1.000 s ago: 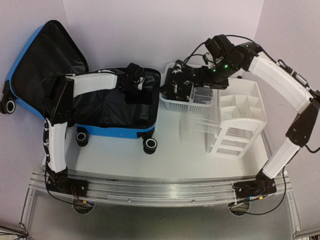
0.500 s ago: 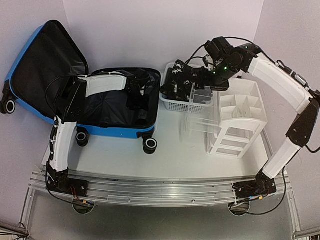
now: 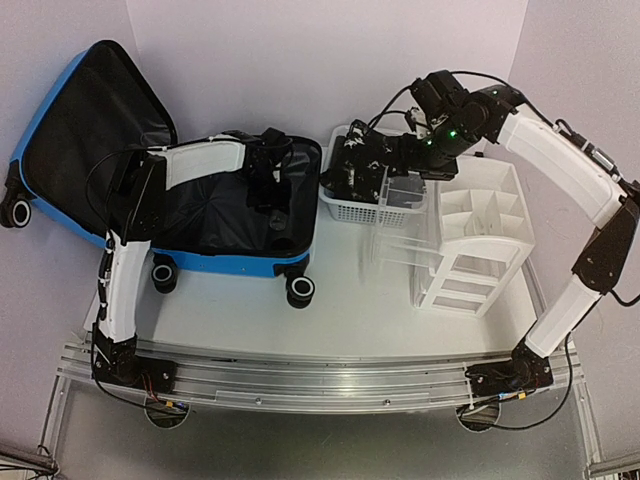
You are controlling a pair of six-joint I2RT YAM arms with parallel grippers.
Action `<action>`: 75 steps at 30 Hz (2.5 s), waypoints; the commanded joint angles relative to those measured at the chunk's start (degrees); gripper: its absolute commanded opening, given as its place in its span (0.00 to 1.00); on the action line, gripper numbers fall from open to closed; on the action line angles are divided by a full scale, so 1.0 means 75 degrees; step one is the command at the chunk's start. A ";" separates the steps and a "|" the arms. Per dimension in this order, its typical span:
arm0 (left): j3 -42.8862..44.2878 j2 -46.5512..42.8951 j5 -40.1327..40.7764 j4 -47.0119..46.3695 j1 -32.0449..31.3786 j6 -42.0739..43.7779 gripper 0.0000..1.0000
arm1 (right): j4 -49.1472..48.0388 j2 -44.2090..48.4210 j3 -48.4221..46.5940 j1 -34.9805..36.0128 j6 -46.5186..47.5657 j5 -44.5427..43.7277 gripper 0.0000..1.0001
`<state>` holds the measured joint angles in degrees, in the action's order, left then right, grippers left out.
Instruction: Open, take out, and arrange the luggage
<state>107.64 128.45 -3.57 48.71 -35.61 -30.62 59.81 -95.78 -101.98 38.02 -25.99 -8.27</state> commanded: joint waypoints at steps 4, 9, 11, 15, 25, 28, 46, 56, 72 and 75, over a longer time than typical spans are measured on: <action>-0.0870 -0.3102 -0.2477 -0.2839 0.0353 0.1675 0.00 | -0.1841 0.0179 -0.0940 0.0046 -0.0096 0.1779 0.76; -0.1932 -0.4411 -0.4239 -0.5363 0.0343 0.2075 0.00 | -0.5372 0.0685 0.0049 0.0228 -0.0771 0.2915 0.88; -0.2042 -0.4561 -0.4687 -0.5974 0.0339 0.1888 0.00 | -0.6502 0.0641 0.0258 0.0392 -0.1021 0.3178 0.87; -0.2177 -0.4724 -0.5329 -0.6865 0.0261 0.1522 0.00 | -0.7219 0.0197 -0.0207 0.0794 -0.0849 0.3280 0.86; -0.2451 -0.5073 -0.5718 -0.7541 -0.0120 0.2022 0.00 | -0.8196 -0.0379 -0.0312 0.0907 -0.1375 0.2994 0.76; -0.2428 -0.5095 -0.5703 -0.7767 -0.0150 0.2107 0.00 | -0.8188 -0.0481 -0.0267 0.0907 -0.1408 0.2856 0.73; -0.2752 -0.5290 -0.5691 -0.7064 -0.0191 0.2218 0.50 | -0.7758 0.0000 0.0191 0.0884 -0.0643 0.1943 0.00; -0.3624 -0.6070 -0.4144 -0.6173 0.0026 0.3025 1.00 | -0.0675 -0.0026 -0.0968 0.0704 -0.1268 -0.1652 0.00; -0.4843 -0.6587 -0.1640 -0.5058 0.0048 0.2554 0.99 | 0.0200 -0.0571 0.0419 0.0202 -0.3436 -0.0921 0.11; -0.5196 -0.6649 -0.0912 -0.4492 0.0048 0.2593 0.99 | 0.0205 -0.0793 0.0411 0.0134 -0.3382 -0.0752 0.18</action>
<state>71.74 81.24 -21.30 8.13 -35.31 -10.47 61.23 -99.32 -97.60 39.75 -49.86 -15.91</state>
